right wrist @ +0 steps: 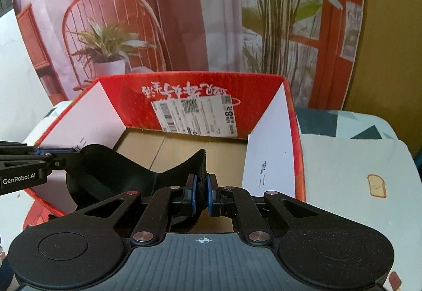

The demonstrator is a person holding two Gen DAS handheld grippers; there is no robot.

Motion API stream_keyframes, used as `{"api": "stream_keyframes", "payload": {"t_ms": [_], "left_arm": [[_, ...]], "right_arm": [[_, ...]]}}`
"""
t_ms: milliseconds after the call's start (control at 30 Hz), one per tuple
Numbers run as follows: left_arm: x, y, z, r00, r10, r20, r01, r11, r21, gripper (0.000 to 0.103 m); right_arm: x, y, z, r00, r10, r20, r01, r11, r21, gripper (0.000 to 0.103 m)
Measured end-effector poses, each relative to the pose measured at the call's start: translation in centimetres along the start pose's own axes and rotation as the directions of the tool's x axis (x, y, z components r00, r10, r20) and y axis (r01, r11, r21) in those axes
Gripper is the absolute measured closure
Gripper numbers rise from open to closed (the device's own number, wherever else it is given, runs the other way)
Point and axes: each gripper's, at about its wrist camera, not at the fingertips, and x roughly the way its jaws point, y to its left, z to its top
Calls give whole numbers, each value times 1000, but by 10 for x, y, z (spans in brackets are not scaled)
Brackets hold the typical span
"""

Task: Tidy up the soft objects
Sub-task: 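Lift the eye mask with both grippers and carry it into the red box, then open both grippers to release the eye mask inside the box, then grasp the blue-and-white plastic bag with both grippers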

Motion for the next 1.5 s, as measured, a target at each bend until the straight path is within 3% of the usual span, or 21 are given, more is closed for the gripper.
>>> {"api": "stream_keyframes", "payload": {"t_ms": [233, 300, 367, 467, 600, 733, 967, 1133, 1233, 1400, 1500], "left_arm": [[3, -1, 0, 1000, -20, -16, 21, 1000, 11, 91], [1, -2, 1, 1000, -21, -17, 21, 1000, 17, 83], [-4, -1, 1, 1000, -26, 0, 26, 1000, 16, 60], [-18, 2, 2, 998, -46, 37, 46, 999, 10, 50], [-46, 6, -2, 993, -92, 77, 91, 996, 17, 50], [-79, 18, -23, 981, -169, 96, 176, 982, -71, 50], [-107, 35, -72, 990, -97, 107, 109, 988, -112, 50], [-96, 52, -95, 993, -111, 36, 116, 976, -184, 50], [-90, 51, -103, 987, -161, -3, 158, 970, -183, 50], [-78, 48, -113, 985, -162, -50, 151, 973, -173, 50], [-75, 48, -118, 983, -172, -64, 158, 971, -177, 49]], "right_arm": [[4, 0, -3, 1000, -9, -26, 9, 1000, 3, 95], [4, 0, -3, 999, -24, -30, 24, 1000, -1, 92], [2, 1, -4, 999, -39, -20, 39, 999, -3, 86], [-5, 2, -5, 999, -53, 10, 53, 999, -3, 81], [-27, 4, -8, 996, -46, 72, 46, 999, 3, 78], [-57, 7, -18, 990, 28, 135, -29, 1000, 2, 77], [-90, 12, -46, 979, 122, 165, -129, 991, 36, 76], [-89, 30, -67, 977, 185, 110, -187, 982, 13, 76], [-80, 43, -76, 971, 235, 47, -235, 972, -6, 74], [-66, 65, -90, 958, 283, -48, -285, 958, -45, 70], [-58, 70, -96, 953, 290, -89, -294, 955, -35, 62]]}}
